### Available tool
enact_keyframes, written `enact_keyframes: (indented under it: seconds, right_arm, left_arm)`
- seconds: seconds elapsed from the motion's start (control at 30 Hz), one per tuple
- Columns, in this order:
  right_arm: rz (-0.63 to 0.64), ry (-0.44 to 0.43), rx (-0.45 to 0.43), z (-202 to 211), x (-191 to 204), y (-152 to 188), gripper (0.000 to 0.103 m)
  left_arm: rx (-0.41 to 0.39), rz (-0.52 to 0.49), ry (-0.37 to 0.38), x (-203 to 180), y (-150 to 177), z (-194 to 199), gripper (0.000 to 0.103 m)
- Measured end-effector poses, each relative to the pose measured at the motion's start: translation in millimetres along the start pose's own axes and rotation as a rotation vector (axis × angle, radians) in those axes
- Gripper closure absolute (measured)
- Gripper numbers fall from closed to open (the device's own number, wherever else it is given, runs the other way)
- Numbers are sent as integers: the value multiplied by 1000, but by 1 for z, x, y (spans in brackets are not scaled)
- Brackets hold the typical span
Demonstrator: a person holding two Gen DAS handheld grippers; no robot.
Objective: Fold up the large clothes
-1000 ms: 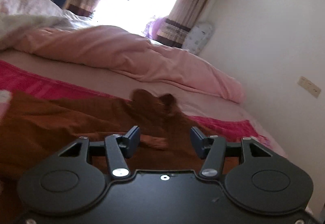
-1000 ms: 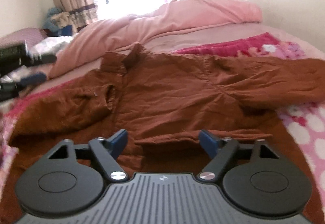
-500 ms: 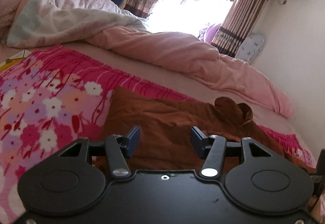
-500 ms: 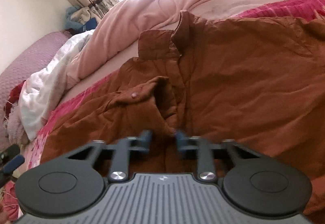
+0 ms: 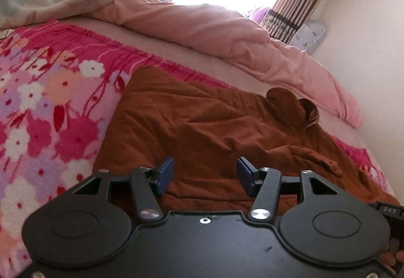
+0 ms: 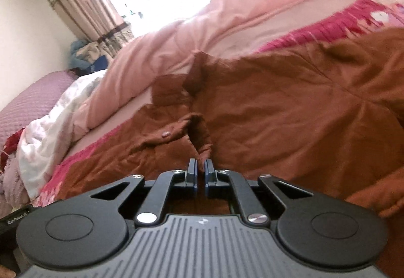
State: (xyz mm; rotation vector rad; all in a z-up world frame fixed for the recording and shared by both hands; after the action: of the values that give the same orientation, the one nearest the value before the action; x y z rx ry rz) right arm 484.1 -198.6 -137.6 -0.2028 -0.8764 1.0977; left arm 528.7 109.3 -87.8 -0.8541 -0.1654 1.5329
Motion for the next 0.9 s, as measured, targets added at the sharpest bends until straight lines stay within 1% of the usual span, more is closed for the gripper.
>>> enact_keyframes:
  seconds: [0.1, 0.17, 0.2, 0.27, 0.3, 0.37, 0.4, 0.43, 0.5, 0.57, 0.6, 0.63, 0.67, 0.7, 0.73, 0.83, 0.9]
  right_arm:
    - [-18, 15, 53, -14, -5, 4, 98]
    - [4, 33, 55, -19, -5, 7, 96]
    - [9, 28, 52, -17, -5, 7, 92]
    - [11, 41, 28, -5, 0, 3, 78]
    - [13, 47, 2, 3, 3, 2, 76]
    - [56, 33, -61, 20, 13, -4, 75]
    - [84, 28, -81, 24, 19, -7, 67]
    - [111, 30, -94, 26, 25, -11, 55]
    - [154, 46, -106, 21, 34, -19, 45]
    - [174, 64, -72, 4, 36, -28, 45]
    - [173, 67, -42, -7, 36, -31, 46]
    - [164, 66, -15, -17, 34, -32, 58]
    - [159, 45, 22, -26, 31, -33, 76]
    - [151, 17, 74, -36, 30, -32, 97]
    - [131, 8, 88, -37, 29, -31, 99]
    - [134, -4, 9, -10, 32, -26, 100]
    - [101, -8, -28, 6, 27, -26, 100]
  left_arm:
    - [19, -26, -21, 1, 0, -9, 47]
    - [25, -36, -32, -1, -1, -9, 47]
    - [28, -44, -35, -3, -2, -7, 47]
    - [20, -56, -14, -8, -6, 4, 47]
    - [7, -63, 3, -10, -9, 10, 47]
    - [-30, -79, -1, -15, -16, 20, 47]
    - [-50, -88, -13, -16, -20, 23, 47]
    - [-63, -90, -27, -16, -25, 24, 47]
    - [-58, -66, -41, -12, -31, 21, 46]
    - [-43, -49, -43, -9, -32, 15, 46]
    - [-36, -45, -53, -7, -31, 11, 47]
    - [-29, -47, -61, -7, -30, 8, 47]
    - [-23, -48, -64, -7, -29, 5, 47]
    - [-17, -48, -66, -7, -29, 3, 46]
    - [-11, -49, -65, -7, -28, 1, 46]
    - [-9, -53, -59, -8, -30, -1, 46]
    - [1, -55, -67, -7, -30, -7, 46]
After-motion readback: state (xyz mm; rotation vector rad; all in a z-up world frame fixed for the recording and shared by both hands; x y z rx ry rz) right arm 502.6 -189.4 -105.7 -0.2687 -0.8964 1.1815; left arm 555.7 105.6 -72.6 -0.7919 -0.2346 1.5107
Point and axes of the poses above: each gripper's, at about its wrist camera, not at the fingertips, and z roughly against the way its jaws point, x to its left, y to its underside, the point moved 3 cm from there along -z, roughly the way its jaws point, and after that the axes turned 15 degrees about x, right-handed, at the moved point
